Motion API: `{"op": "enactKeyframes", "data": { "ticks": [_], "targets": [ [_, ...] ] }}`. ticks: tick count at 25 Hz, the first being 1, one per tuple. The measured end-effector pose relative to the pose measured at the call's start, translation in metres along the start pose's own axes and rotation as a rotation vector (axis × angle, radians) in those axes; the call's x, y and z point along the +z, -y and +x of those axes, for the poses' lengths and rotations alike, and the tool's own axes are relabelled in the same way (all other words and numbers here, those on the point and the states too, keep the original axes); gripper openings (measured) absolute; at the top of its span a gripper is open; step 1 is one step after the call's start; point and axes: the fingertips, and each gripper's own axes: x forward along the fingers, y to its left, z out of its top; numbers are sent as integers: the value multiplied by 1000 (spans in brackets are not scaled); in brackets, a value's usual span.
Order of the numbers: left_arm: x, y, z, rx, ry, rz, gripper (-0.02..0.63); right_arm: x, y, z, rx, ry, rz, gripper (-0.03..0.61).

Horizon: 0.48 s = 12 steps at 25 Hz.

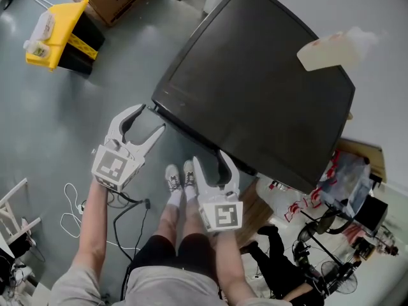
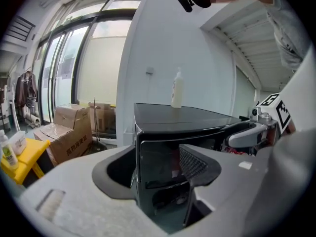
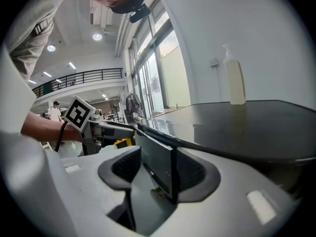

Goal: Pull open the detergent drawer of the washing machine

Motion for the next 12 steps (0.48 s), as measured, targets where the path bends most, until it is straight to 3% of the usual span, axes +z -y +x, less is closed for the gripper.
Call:
{"op": "enactKeyframes", "data": {
  "ticks": [6,11,12],
  "targets": [
    [-6,3,5,-11,-30,63,245,-2,-2,4,22,-6,-17,217],
    [-7,1,4,-5,-24,71,224,-4,11,3,-36,-12,-28,97],
    [-7,1,4,0,-20,72,224,-3,11,3,-38,-11,-30,97]
  ]
}}
